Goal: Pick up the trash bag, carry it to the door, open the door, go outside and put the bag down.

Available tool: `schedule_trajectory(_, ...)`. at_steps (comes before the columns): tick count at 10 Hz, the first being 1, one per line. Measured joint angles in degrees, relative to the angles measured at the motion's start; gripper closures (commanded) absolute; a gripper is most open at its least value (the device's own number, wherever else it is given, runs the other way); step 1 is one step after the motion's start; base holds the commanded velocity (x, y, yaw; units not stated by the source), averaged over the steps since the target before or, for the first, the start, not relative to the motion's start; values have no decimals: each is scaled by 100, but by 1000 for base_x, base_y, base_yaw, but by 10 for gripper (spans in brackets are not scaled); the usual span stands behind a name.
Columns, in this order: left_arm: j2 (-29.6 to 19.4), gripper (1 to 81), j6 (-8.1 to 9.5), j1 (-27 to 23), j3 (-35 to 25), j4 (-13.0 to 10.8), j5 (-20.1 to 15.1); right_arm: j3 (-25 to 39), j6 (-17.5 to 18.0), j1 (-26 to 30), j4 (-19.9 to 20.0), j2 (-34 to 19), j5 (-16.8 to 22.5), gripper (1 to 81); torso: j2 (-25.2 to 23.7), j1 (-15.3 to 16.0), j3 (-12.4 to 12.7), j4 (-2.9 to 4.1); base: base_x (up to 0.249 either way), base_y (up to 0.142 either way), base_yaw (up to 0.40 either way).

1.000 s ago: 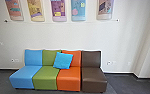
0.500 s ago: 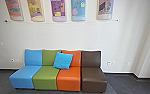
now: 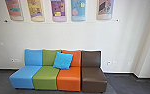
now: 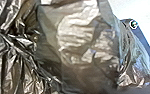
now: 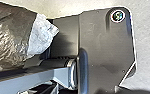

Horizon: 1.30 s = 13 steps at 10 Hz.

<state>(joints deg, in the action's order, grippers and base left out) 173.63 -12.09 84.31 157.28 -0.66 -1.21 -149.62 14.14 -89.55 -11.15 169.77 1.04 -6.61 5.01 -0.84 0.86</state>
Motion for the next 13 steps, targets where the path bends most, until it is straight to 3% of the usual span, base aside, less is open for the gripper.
schedule_trajectory(13, 0, 811, 5, 4, -1, 0, -2, -5, 0, -30, -26, 49, -5, 10, -2, -2, 0, 0, 0, 0, -121)
